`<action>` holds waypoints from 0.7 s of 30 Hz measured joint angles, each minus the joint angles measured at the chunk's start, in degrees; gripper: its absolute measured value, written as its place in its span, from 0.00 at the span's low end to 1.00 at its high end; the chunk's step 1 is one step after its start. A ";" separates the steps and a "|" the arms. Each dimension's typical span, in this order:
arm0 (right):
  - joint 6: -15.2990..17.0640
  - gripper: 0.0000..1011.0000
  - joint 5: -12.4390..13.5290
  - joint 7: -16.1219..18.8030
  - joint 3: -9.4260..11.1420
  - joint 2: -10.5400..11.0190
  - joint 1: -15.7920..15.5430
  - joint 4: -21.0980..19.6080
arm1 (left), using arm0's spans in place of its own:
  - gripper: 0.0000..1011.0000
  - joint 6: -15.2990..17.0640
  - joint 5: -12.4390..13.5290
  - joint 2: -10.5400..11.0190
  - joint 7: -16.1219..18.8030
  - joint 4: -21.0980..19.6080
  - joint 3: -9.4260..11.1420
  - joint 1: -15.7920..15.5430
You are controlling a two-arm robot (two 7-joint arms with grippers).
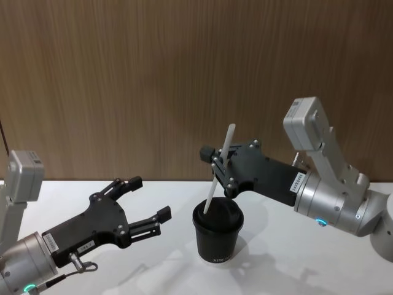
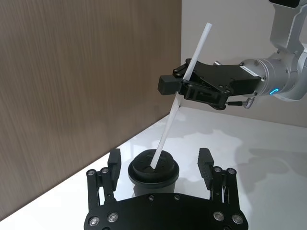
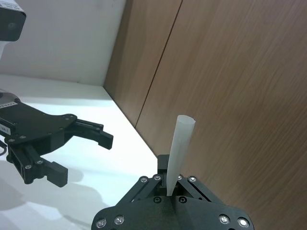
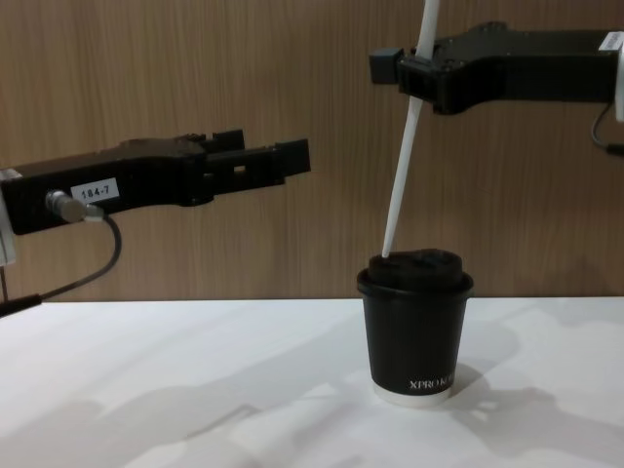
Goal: Pick up the straw with one hand, pass it to the other hand, and insert it into the cup.
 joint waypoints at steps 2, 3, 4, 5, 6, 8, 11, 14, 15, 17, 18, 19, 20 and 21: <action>0.01 0.00 0.10 0.13 0.06 -0.11 0.01 0.21 | 0.99 0.00 0.00 0.00 0.00 0.00 0.00 0.00; 0.01 0.00 0.13 0.16 0.09 -0.14 0.02 0.28 | 0.99 0.00 0.00 0.00 0.00 0.00 0.00 0.00; 0.02 0.00 0.22 0.26 0.15 -0.20 0.05 0.46 | 0.99 0.00 0.00 0.00 0.00 0.00 0.00 0.00; 0.01 0.00 0.25 0.29 0.17 -0.22 0.06 0.51 | 0.99 0.00 0.00 0.00 0.00 0.00 0.00 0.00; 0.01 0.00 0.30 0.38 0.19 -0.27 0.09 0.67 | 0.99 0.00 0.00 0.00 0.00 0.00 0.00 0.00; 0.01 0.00 0.33 0.42 0.21 -0.29 0.12 0.75 | 0.99 0.00 0.00 0.00 0.00 0.00 0.00 0.00; -0.04 0.00 0.46 0.58 0.23 -0.35 0.20 1.05 | 0.99 0.00 0.00 0.00 0.00 0.00 0.00 0.00; -0.14 0.00 0.63 0.80 0.24 -0.44 0.30 1.44 | 0.99 0.00 0.00 0.00 0.00 0.00 0.00 0.00; -0.16 0.00 0.66 0.84 0.24 -0.45 0.32 1.49 | 0.99 0.00 0.00 0.00 0.00 0.00 0.00 0.00; -0.22 0.00 0.72 0.94 0.24 -0.49 0.39 1.71 | 0.99 0.00 0.00 0.00 0.00 0.00 0.00 0.00; -0.25 0.00 0.74 0.98 0.24 -0.50 0.41 1.76 | 0.99 0.00 0.00 0.00 0.00 0.00 0.00 0.00; -0.27 0.00 0.76 1.03 0.23 -0.51 0.43 1.82 | 0.99 0.00 0.00 0.00 0.00 0.00 0.00 0.00; -0.29 0.00 0.77 1.06 0.23 -0.54 0.46 1.90 | 0.99 0.00 0.00 0.00 0.00 0.00 0.00 0.00; -0.33 0.00 0.83 1.13 0.20 -0.57 0.51 2.01 | 0.99 0.00 0.00 0.00 0.00 0.00 0.00 0.00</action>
